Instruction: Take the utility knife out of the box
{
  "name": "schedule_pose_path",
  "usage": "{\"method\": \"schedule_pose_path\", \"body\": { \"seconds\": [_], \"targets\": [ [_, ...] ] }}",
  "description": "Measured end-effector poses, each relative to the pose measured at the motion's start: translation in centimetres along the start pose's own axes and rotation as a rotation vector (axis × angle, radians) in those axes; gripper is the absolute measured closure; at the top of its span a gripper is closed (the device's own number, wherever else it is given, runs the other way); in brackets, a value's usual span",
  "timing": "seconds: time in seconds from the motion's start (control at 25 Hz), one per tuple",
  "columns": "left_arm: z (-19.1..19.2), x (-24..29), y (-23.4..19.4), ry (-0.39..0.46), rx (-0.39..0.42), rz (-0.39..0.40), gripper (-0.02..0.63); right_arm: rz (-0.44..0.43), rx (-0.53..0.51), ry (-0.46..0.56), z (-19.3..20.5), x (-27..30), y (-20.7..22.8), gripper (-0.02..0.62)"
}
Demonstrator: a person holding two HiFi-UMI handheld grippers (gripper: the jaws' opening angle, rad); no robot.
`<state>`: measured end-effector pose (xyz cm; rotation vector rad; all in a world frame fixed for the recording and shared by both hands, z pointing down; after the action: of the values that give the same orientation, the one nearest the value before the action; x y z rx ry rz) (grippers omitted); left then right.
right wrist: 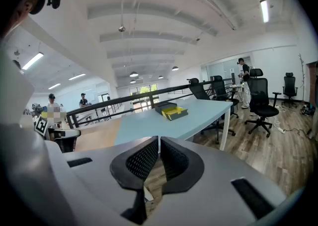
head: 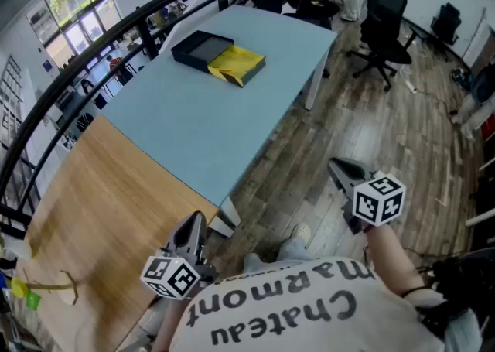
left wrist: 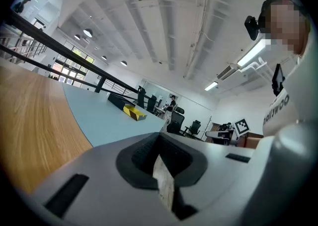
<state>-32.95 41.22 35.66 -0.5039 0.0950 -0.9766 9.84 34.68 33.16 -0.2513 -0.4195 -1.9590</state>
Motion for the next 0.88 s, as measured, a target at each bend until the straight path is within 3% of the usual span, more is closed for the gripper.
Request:
{"method": "schedule_pose_path", "body": {
  "seconds": [0.52,0.88],
  "targets": [
    [0.6,-1.0,0.8,0.012,-0.013,0.012,0.604,-0.007,0.019,0.006,0.6,-1.2,-0.7,0.552],
    [0.1,0.5,2.0,0.023,0.000,-0.011,0.604,-0.039,0.040,0.032,-0.7,0.0,1.3,0.551]
  ]
}}
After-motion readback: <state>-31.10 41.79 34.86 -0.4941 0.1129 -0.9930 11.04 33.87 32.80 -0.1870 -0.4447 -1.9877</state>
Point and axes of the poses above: the fingertips, and each gripper's own axes: x forward along the fingers, y to its right, z out of its underside, the point moved 10 cm from there along -x, backward along the fingers, and after that the axes turned 2 degrees about z, right-handed, at the moved point
